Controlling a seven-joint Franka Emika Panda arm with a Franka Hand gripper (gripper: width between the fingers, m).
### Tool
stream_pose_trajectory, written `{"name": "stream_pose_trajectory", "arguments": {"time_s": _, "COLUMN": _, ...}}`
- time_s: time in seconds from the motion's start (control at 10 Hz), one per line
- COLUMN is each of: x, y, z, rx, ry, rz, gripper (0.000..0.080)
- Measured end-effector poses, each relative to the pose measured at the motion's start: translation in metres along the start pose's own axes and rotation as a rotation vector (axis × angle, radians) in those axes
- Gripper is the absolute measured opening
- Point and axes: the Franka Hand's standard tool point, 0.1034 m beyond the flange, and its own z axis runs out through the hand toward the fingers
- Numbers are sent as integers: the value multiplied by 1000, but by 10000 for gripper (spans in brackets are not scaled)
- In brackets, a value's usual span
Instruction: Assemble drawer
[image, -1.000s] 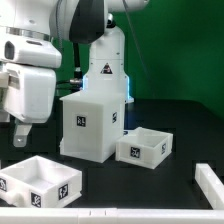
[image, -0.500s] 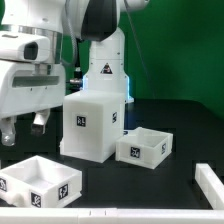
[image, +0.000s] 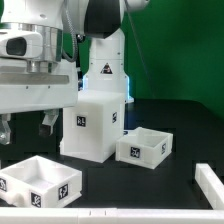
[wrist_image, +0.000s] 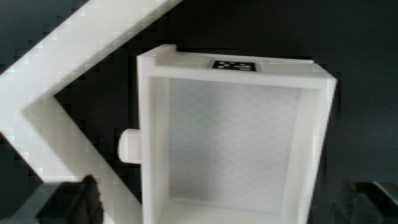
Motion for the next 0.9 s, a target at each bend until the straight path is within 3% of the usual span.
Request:
{"name": "stream_pose_trajectory", "arguments": {"time_s": 0.2, "x": -2, "y": -5, "z": -2, "rx": 39, "ry": -6, "rz": 375, "gripper": 649}}
{"name": "stream_pose_trajectory", "arguments": {"time_s": 0.3, "x": 1, "y": -17, "z": -4, "rx": 93, "ry": -52, "rz": 553, "gripper": 649}}
{"name": "stream_pose_trajectory", "arguments": {"time_s": 0.4, "x": 7, "y": -19, "z": -10, "rx": 145, "ry": -97, "rz": 680, "gripper": 649}}
{"name": "stream_pose_trajectory", "arguments": {"time_s": 0.5, "x": 15, "y": -10, "z": -16, "rx": 131, "ry": -79, "rz": 732, "gripper": 649}}
{"name": "stream_pose_trajectory", "arguments": {"time_s": 0.9, "x": 22, "y": -18, "z": -14, "rx": 164, "ry": -77, "rz": 982, "gripper": 649}}
